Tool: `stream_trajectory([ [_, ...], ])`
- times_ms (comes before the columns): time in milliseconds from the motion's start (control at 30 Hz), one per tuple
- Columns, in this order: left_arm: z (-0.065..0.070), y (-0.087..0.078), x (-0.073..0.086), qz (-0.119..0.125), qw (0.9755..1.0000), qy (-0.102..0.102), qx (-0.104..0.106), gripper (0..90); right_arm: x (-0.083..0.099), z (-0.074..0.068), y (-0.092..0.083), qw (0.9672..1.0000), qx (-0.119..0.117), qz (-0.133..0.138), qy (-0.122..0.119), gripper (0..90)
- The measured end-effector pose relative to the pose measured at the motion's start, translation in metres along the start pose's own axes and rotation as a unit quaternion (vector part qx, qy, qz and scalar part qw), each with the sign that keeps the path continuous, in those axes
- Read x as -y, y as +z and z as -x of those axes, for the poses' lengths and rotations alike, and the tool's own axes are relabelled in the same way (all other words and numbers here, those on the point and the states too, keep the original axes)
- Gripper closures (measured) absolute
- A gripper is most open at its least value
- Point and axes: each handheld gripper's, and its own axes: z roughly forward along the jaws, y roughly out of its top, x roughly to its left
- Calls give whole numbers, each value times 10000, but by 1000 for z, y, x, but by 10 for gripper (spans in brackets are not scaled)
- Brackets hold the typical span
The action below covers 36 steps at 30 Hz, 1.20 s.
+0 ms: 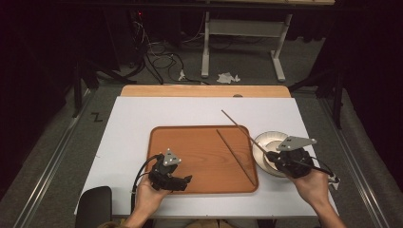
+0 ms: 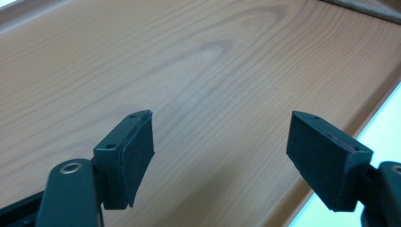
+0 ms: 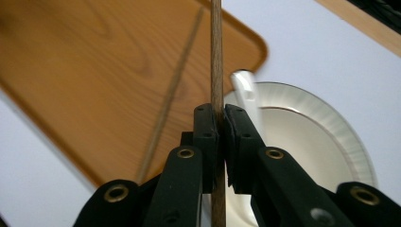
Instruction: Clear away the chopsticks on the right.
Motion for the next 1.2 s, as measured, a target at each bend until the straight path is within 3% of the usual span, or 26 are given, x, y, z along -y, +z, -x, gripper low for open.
stream_trajectory([
  [167,2,-1,0,3,10000,29,14,240,2,-21,15,9998,-198,-85,4,852],
  [467,2,3,0,-51,10000,39,31,240,-7,-38,50,9982,-565,-203,24,852],
  [633,1,1,0,-24,10000,4,14,240,-3,-46,66,9971,-611,-439,-98,852],
  [1200,-2,0,1,-7,10000,-73,-15,239,3,-56,91,9931,-660,-966,-99,851],
])
